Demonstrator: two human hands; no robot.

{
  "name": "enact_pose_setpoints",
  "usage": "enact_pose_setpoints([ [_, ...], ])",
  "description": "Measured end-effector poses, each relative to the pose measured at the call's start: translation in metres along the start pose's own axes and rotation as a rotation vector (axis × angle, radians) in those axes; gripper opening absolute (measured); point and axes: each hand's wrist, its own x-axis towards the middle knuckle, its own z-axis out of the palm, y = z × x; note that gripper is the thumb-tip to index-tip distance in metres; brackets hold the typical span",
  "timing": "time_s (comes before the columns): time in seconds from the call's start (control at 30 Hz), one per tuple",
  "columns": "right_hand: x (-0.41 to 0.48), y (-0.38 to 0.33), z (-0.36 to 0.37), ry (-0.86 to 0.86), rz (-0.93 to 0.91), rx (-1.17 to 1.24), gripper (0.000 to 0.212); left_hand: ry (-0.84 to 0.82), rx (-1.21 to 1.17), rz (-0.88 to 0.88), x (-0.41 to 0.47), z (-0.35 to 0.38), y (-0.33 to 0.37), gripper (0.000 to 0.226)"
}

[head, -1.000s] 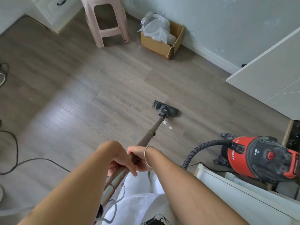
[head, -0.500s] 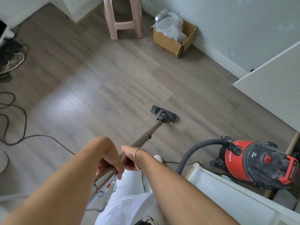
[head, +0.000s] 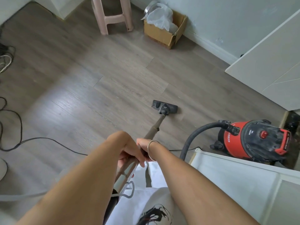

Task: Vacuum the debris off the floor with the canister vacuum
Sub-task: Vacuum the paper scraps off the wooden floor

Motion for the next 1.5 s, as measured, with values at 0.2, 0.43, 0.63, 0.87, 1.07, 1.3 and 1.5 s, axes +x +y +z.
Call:
enact_pose_setpoints([
  [0.2, 0.002, 0.012, 0.009, 0.175, -0.086, 0.053, 0.013, 0.207, 0.016, 0.181, 0.020, 0.017, -0.012, 0.018],
  [0.43, 0.015, 0.028, 0.045, 0.147, -0.071, 0.139, 0.020, 0.146, 0.047, 0.113, 0.037, 0.017, -0.048, 0.064],
  [0.63, 0.022, 0.030, 0.061, 0.056, 0.006, 0.176, 0.024, 0.209, 0.014, 0.147, 0.049, 0.015, -0.067, 0.061],
  [0.87, 0.026, 0.018, 0.046, 0.186, -0.095, 0.227, 0.038, 0.505, 0.226, 0.264, 0.045, 0.011, -0.049, 0.015],
  [1.07, 0.027, -0.002, 0.012, 0.290, -0.103, 0.225, 0.045, 0.520, 0.289, 0.320, 0.041, -0.003, -0.003, 0.013],
  [1.3, 0.019, -0.029, -0.042, 0.113, -0.170, 0.306, 0.021, 0.489, 0.217, 0.323, 0.021, -0.029, 0.047, 0.009],
  [1.5, 0.012, -0.079, -0.089, 0.073, -0.124, 0.319, 0.032, 0.493, 0.157, 0.287, -0.005, -0.052, 0.105, 0.010],
])
